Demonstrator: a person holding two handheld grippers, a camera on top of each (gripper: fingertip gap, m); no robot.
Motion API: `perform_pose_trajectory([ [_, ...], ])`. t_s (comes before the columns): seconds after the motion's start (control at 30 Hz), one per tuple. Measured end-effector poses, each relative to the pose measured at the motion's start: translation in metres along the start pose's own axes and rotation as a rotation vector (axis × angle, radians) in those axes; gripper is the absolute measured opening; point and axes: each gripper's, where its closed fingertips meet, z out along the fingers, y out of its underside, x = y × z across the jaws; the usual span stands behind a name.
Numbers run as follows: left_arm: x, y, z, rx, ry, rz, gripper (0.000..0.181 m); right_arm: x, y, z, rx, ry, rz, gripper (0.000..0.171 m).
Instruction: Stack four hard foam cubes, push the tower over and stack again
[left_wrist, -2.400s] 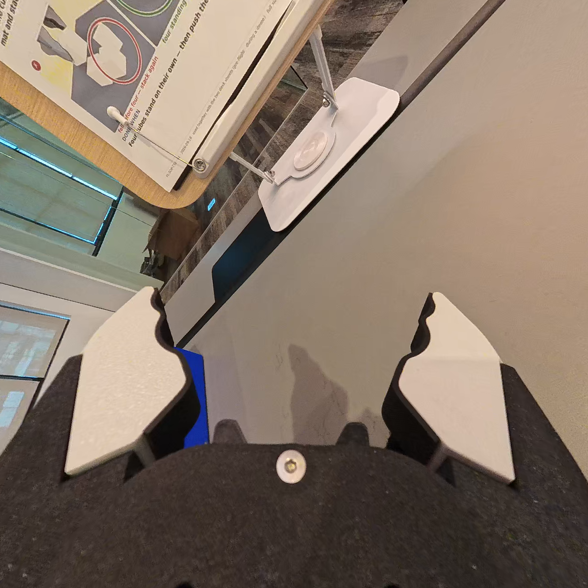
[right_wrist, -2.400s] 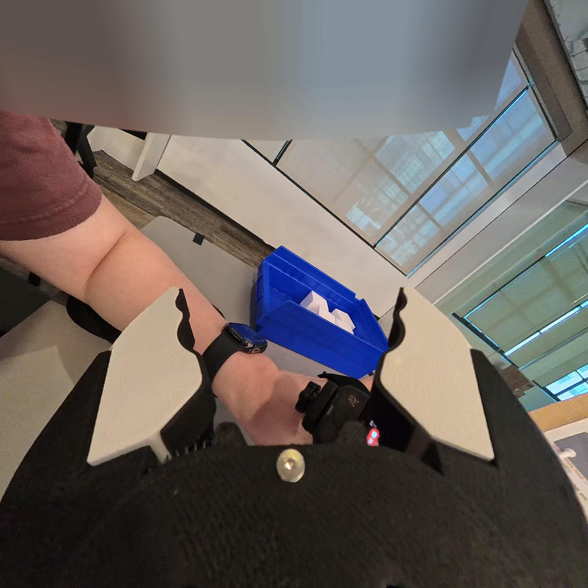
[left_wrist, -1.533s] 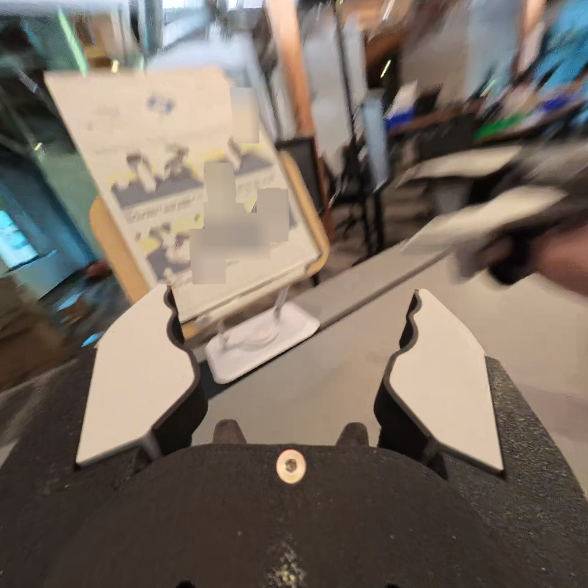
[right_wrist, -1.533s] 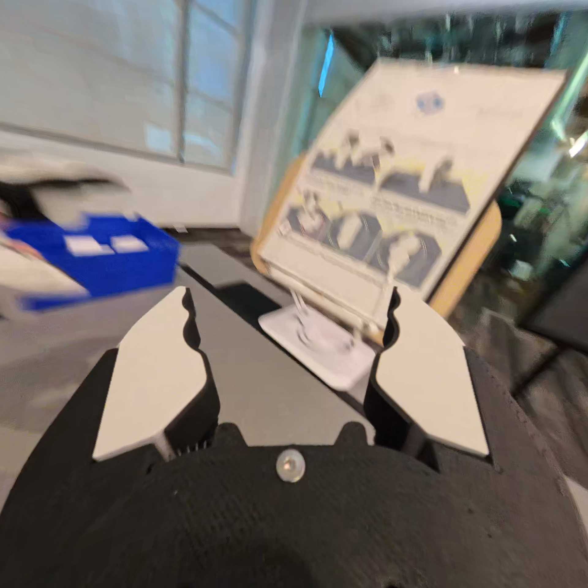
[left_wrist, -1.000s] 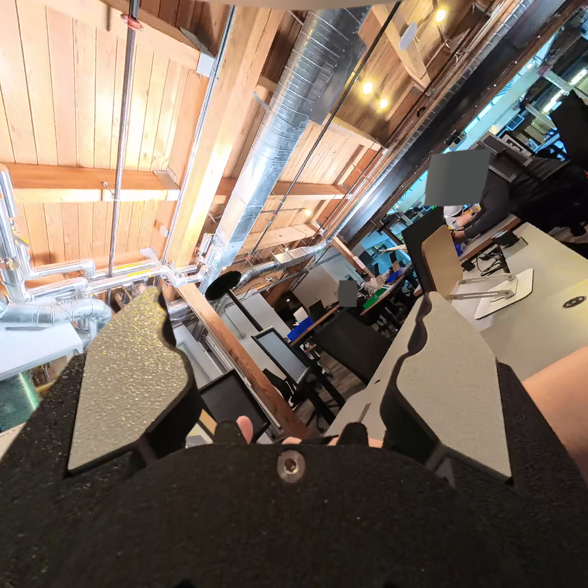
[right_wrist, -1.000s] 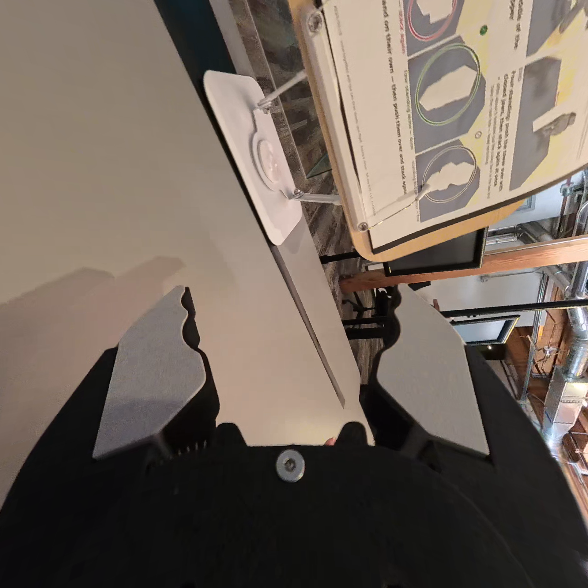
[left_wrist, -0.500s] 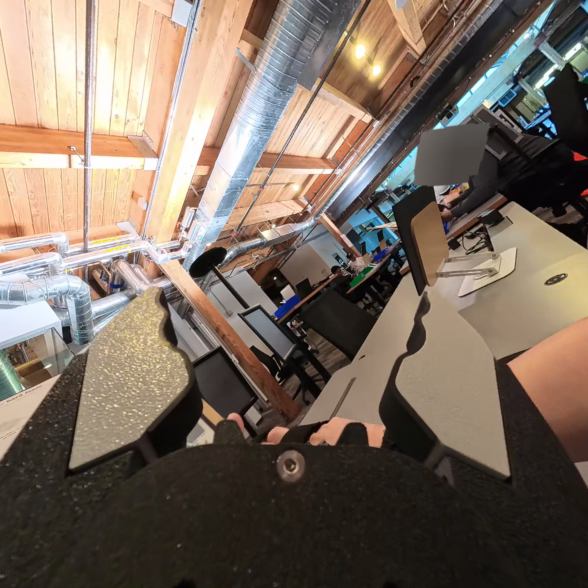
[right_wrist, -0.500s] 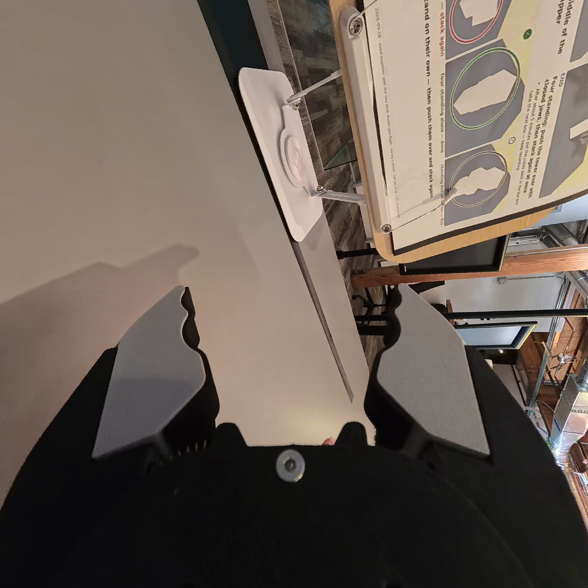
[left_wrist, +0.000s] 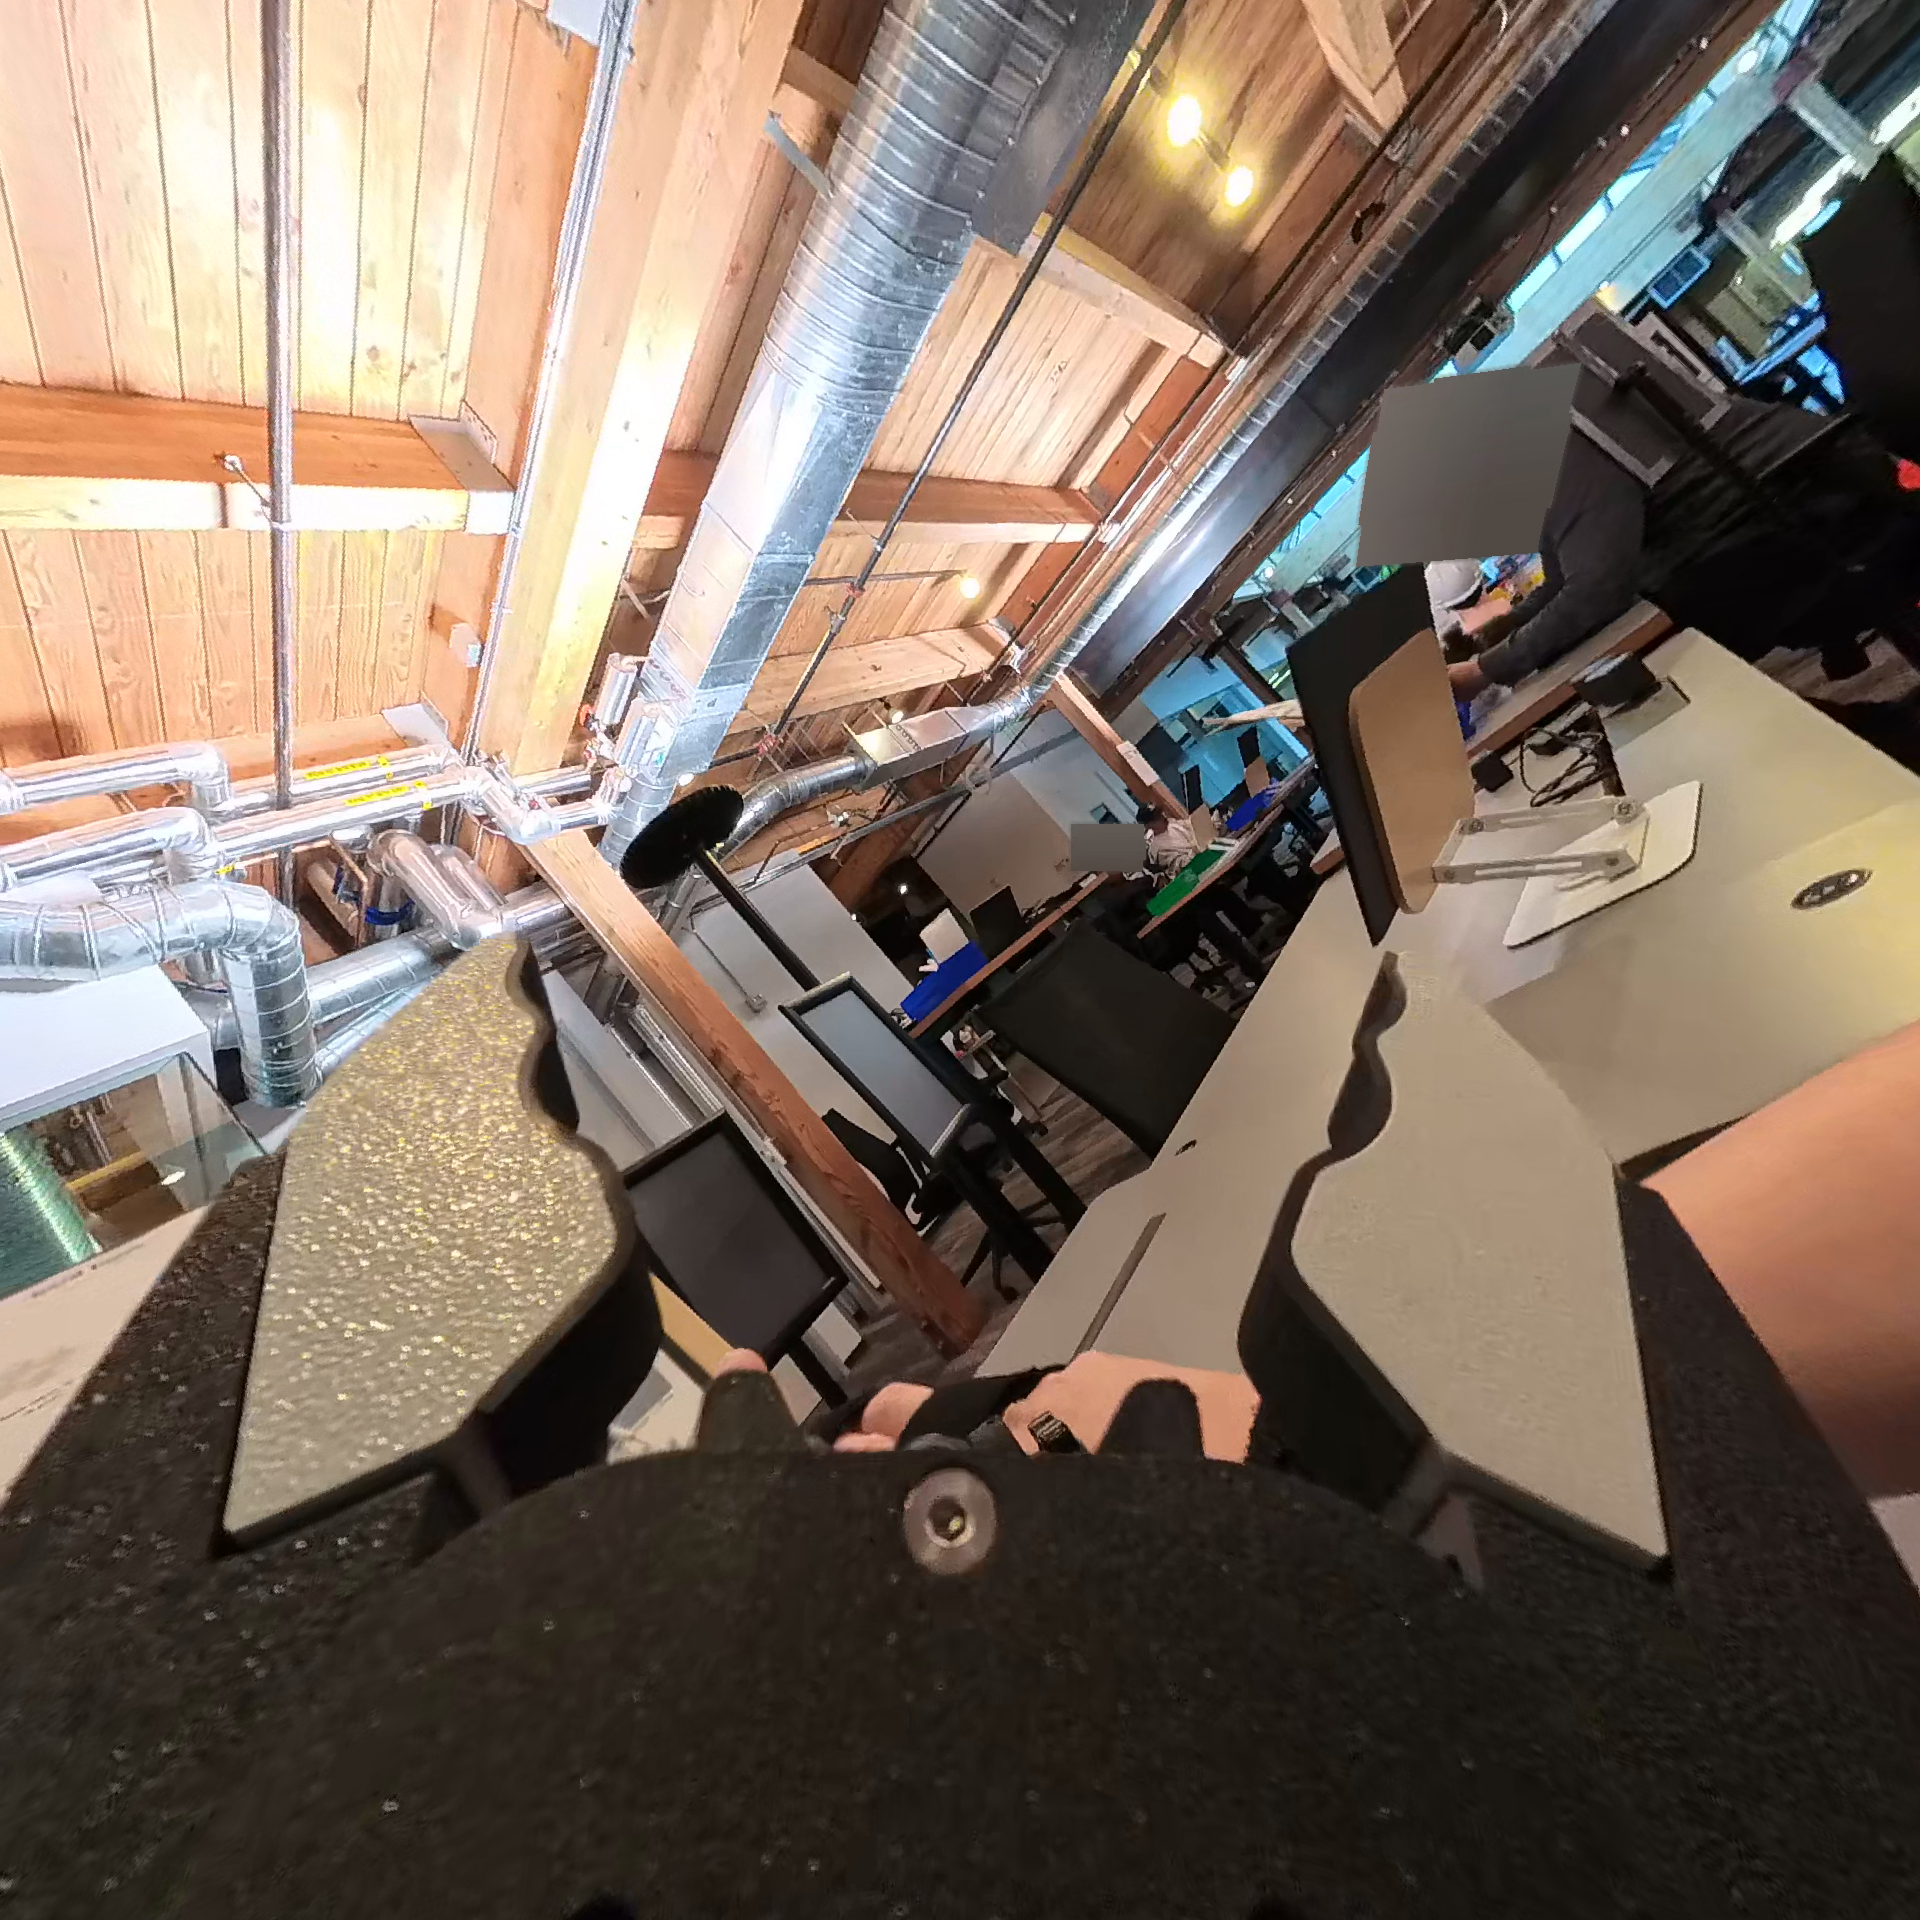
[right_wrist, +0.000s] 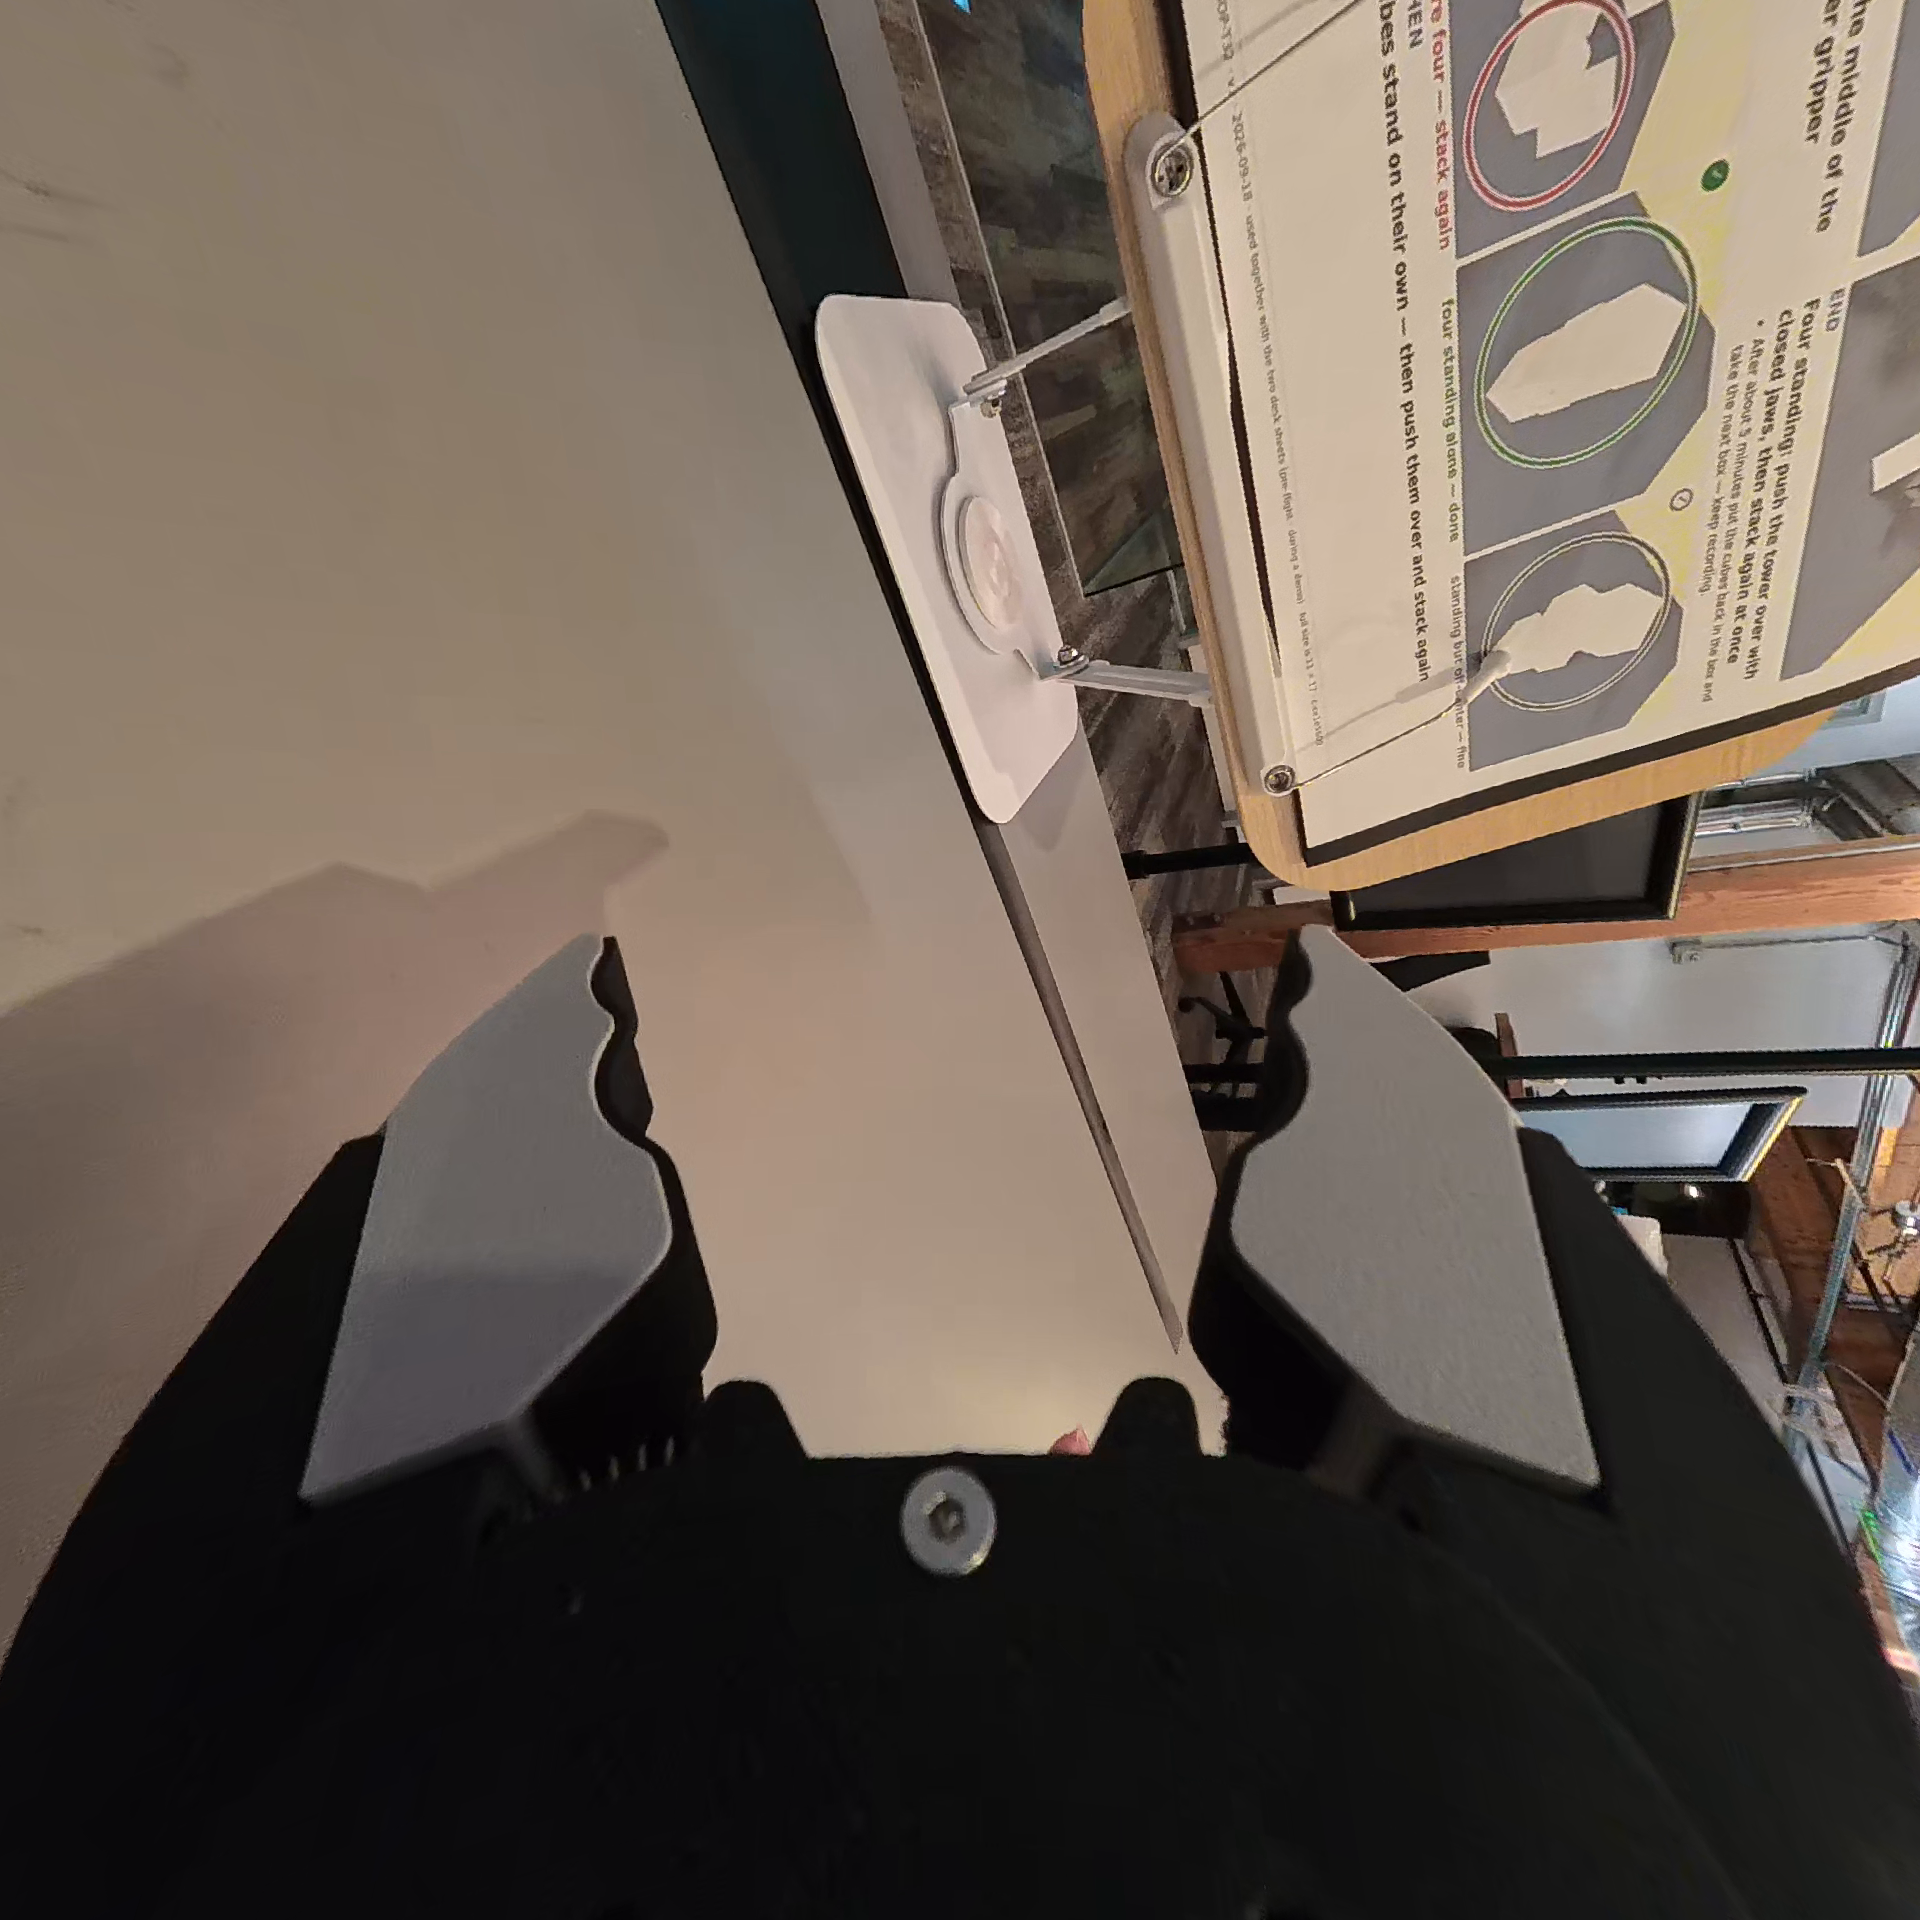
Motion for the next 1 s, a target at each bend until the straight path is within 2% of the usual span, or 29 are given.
perform_pose_trajectory([
  [0.17,-0.009,-0.02,-0.003,0.036,-0.017,0.011,0.141,-0.002,0.001,0.002,-0.001,-0.013,-0.004,0.116],
  [0.33,-0.042,-0.026,-0.008,0.016,-0.093,0.065,0.138,-0.001,0.003,0.006,0.018,-0.036,0.035,0.116],
  [0.43,-0.102,-0.023,-0.022,-0.062,-0.247,0.124,0.133,0.008,0.013,0.016,0.028,-0.048,0.109,0.116],
  [0.53,-0.171,0.0,-0.048,-0.203,-0.376,0.04,0.12,0.02,0.036,0.031,-0.017,-0.047,0.182,0.116],
  [0.57,-0.191,0.016,-0.059,-0.285,-0.404,-0.026,0.117,0.023,0.042,0.035,-0.021,-0.052,0.211,0.116],
  [0.6,-0.203,0.035,-0.069,-0.379,-0.382,-0.086,0.102,0.026,0.046,0.038,-0.016,-0.06,0.242,0.116],
  [0.63,-0.213,0.057,-0.081,-0.486,-0.36,-0.153,0.096,0.028,0.05,0.041,-0.006,-0.069,0.274,0.114],
  [0.67,-0.227,0.078,-0.098,-0.591,-0.392,-0.225,0.1,0.031,0.052,0.043,0.008,-0.079,0.304,0.112],
  [0.77,-0.257,0.117,-0.152,-0.8,-0.429,-0.379,0.08,0.041,0.055,0.046,0.092,-0.127,0.431,0.107],
  [0.9,-0.299,0.124,-0.234,-0.944,-0.577,-0.426,0.047,0.059,0.046,0.033,0.284,-0.34,0.754,0.095],
  [1.0,-0.311,0.129,-0.294,-1.162,-0.682,-0.398,0.047,0.08,0.051,0.024,0.369,-0.432,0.894,0.089],
])
